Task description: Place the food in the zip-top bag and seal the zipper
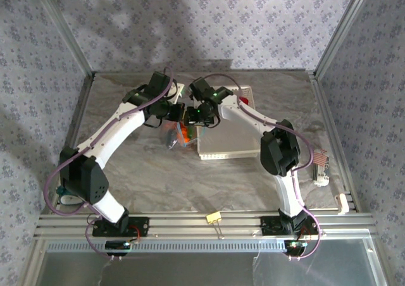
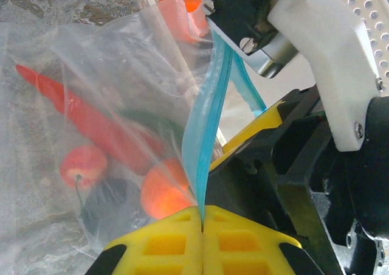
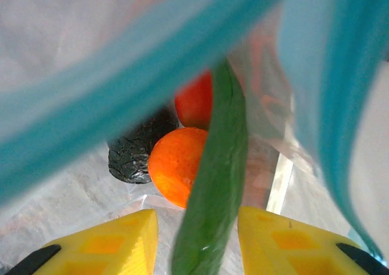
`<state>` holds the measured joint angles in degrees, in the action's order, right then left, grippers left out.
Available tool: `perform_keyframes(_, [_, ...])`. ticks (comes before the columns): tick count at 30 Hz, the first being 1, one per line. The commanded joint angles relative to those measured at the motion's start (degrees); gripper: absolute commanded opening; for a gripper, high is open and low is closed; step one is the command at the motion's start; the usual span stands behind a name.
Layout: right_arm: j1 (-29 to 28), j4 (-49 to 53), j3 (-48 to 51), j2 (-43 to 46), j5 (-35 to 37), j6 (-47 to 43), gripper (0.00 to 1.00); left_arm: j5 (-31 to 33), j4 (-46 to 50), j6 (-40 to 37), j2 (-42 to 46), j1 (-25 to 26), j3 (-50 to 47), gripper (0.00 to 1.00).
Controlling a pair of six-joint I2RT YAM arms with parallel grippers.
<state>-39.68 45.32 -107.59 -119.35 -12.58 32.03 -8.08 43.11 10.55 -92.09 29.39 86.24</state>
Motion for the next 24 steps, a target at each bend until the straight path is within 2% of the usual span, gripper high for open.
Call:
perform_keyframes(1, [-0.4,0.2,0.2,2.3,2.6,0.5,0.41,0.7,0.5,-0.2,0.9,0.1,1.2,0.07])
perform_keyframes(7, [-0.8,0.6,4.3,10.4,7.7,-0.9,0.4,0.8,0.6,-0.3,1.5,0.0,1.0,0.07])
perform_keyframes(12, [0.3,-2.8,14.7,24.1,14.9,1.7,0.41,0.9,0.2,-0.3,2.0,-0.8,0.4,0.07])
perform_keyframes(14, [1.3,-5.2,19.4,29.2,18.1,3.5,0.47,0.9,0.1,-0.2,2.1,-0.9,0.2,0.07])
perform_keyframes(16, [2.9,-6.9,23.0,32.2,21.0,6.2,0.48,0.9,0.0,-0.4,2.1,-1.2,0.2,0.07])
perform_keyframes(19, [5.8,-6.8,25.3,31.9,23.4,9.2,0.49,1.0,0.1,-0.4,2.2,-1.3,0.2,0.08])
perform_keyframes(24, [8.4,-6.6,23.0,23.5,23.6,11.1,0.51,1.0,0.5,-0.5,2.7,-1.3,0.2,0.1])
